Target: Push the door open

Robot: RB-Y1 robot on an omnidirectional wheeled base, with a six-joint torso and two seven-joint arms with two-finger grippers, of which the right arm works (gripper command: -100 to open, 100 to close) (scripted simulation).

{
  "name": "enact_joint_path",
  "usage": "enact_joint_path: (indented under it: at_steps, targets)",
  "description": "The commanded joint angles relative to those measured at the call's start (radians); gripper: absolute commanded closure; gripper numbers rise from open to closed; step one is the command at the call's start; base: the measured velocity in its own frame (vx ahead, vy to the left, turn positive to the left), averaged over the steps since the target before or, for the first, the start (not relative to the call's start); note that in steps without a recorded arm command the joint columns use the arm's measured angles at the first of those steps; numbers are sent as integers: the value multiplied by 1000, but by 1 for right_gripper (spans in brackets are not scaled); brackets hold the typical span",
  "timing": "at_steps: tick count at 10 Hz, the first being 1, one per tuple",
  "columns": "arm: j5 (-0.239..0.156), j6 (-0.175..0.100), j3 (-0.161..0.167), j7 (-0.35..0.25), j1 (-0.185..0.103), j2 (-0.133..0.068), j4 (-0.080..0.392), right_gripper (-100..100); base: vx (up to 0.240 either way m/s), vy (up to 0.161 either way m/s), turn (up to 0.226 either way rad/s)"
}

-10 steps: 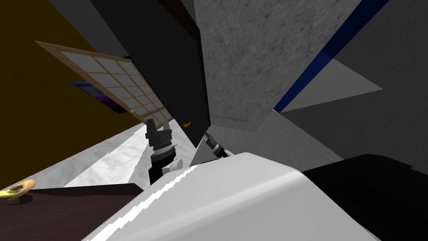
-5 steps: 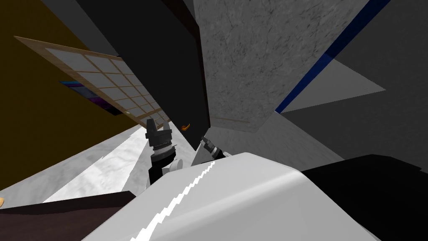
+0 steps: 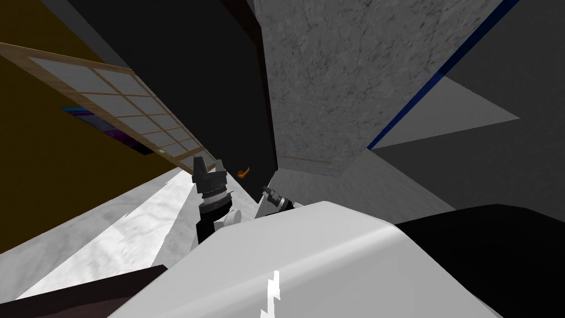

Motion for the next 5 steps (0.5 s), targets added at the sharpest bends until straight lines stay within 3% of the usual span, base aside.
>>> enact_joint_path:
  at_steps: [1,4,5]
  targets:
    - [2,-5,33,-2,-16,-1,39,-100,171,46,-33]
    - [3,-12,73,-6,-38,-5,91,-100,130,10,-19]
    - [3,-12,73,-6,-38,-5,91,-100,114,9,-10]
